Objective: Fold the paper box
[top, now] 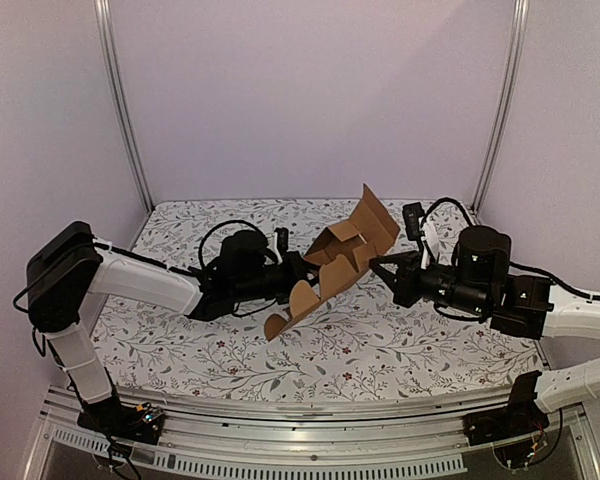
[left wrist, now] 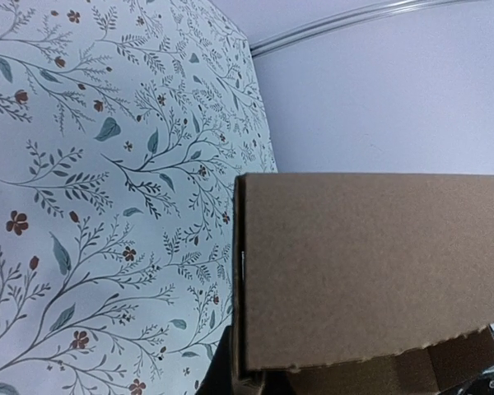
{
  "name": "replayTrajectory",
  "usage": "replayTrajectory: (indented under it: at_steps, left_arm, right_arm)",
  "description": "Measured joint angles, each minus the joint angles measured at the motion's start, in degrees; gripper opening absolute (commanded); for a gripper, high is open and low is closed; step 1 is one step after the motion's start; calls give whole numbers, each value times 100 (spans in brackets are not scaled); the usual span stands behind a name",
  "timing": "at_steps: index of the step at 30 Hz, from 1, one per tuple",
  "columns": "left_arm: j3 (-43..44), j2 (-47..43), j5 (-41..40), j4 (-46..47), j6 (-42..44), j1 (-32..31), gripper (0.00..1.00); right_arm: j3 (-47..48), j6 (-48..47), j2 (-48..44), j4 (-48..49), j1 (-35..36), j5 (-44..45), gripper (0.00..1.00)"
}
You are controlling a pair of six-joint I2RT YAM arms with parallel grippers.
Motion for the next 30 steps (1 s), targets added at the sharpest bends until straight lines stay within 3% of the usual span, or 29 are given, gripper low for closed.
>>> replayTrajectory:
  at_steps: [22,30]
  left_arm:
    - [-31,-2,299,269,79,-79,0]
    - [-26,-57,221,17,398,-83,0]
  right_arm:
    - [444,197,782,155,9,479,0]
    - [627,192,940,-280,9,579,0]
